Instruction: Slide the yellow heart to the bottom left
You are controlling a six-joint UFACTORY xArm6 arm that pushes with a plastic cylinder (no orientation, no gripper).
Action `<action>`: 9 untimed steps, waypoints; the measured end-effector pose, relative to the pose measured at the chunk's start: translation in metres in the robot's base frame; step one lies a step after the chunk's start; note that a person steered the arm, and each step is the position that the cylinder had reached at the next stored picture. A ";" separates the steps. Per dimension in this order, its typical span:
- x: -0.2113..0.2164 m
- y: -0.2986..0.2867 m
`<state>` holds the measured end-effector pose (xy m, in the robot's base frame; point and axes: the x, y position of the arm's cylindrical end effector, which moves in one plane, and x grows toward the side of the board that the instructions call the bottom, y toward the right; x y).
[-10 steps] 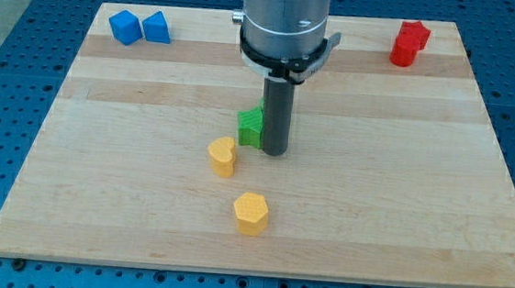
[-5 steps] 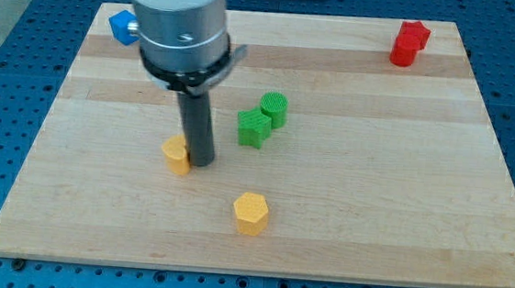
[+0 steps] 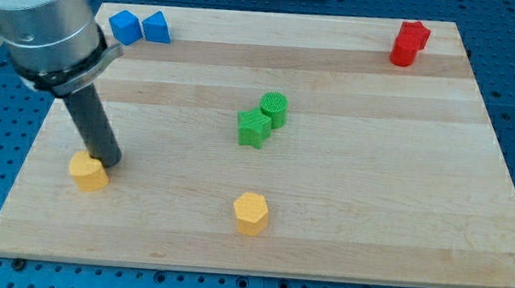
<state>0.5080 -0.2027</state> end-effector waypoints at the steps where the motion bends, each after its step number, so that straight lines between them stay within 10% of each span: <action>1: 0.007 -0.008; 9: 0.052 -0.058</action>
